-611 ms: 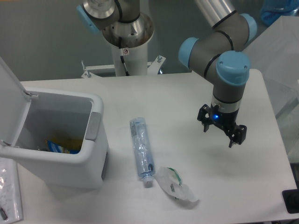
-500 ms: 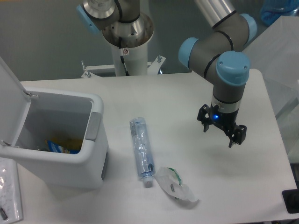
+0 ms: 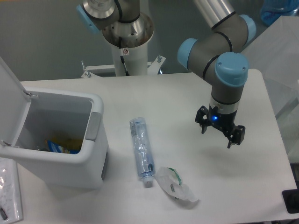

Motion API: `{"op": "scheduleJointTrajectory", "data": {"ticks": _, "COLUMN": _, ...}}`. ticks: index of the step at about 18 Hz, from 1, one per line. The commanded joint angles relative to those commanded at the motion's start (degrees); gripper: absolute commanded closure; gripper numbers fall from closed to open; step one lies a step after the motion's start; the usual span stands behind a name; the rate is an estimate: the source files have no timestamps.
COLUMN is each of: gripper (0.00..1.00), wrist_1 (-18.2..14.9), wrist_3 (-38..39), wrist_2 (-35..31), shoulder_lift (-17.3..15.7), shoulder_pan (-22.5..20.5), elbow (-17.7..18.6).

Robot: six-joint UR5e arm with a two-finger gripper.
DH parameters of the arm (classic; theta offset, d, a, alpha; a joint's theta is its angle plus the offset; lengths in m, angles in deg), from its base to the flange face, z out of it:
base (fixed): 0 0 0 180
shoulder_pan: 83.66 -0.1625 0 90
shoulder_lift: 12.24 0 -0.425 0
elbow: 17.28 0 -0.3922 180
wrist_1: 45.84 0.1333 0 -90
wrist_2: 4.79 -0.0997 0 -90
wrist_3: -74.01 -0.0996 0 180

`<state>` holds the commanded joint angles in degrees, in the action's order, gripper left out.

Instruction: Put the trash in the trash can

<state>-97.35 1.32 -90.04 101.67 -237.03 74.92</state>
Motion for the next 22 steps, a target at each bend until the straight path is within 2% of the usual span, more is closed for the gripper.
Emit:
{"op": "scheduleJointTrajectory", "data": {"ticks": 7, "gripper": 0.00, "wrist_1": 0.1, "wrist_3": 5.3, "wrist_2": -0.1, "shoulder_lift": 2.0, "shoulder_pan": 0.8, "elbow": -1.1}}
{"op": "scheduleJointTrajectory", "data": {"ticks": 9, "gripper": 0.00, "wrist_1": 0.2, "wrist_3": 10.5, "wrist_2": 0.0, "shoulder_lift": 2.5, "shoulder_pan": 1.3, "elbow": -1.8}}
{"op": "scheduleJointTrajectory", "data": {"ticks": 14, "gripper": 0.00, "wrist_1": 0.5, "wrist_3": 24.1, "wrist_2": -0.1, "shoulder_lift": 7.3, "shoulder_pan": 6.4, "elbow": -7.1}}
{"op": "scheduleJointTrajectory", "data": {"ticks": 18, "gripper": 0.00, "wrist_1": 0.4, "wrist_3": 31.8, "wrist_2": 1.6, "shoulder_lift": 8.2, "shoulder_pan": 9.0, "elbow": -10.4}}
{"op": "scheduleJointTrajectory", "data": {"ticks": 22, "gripper": 0.00, "wrist_1": 0.4, "wrist_3": 41.2, "wrist_2": 1.9, "shoulder_lift": 8.9, "shoulder_pan": 10.2, "elbow": -11.1}}
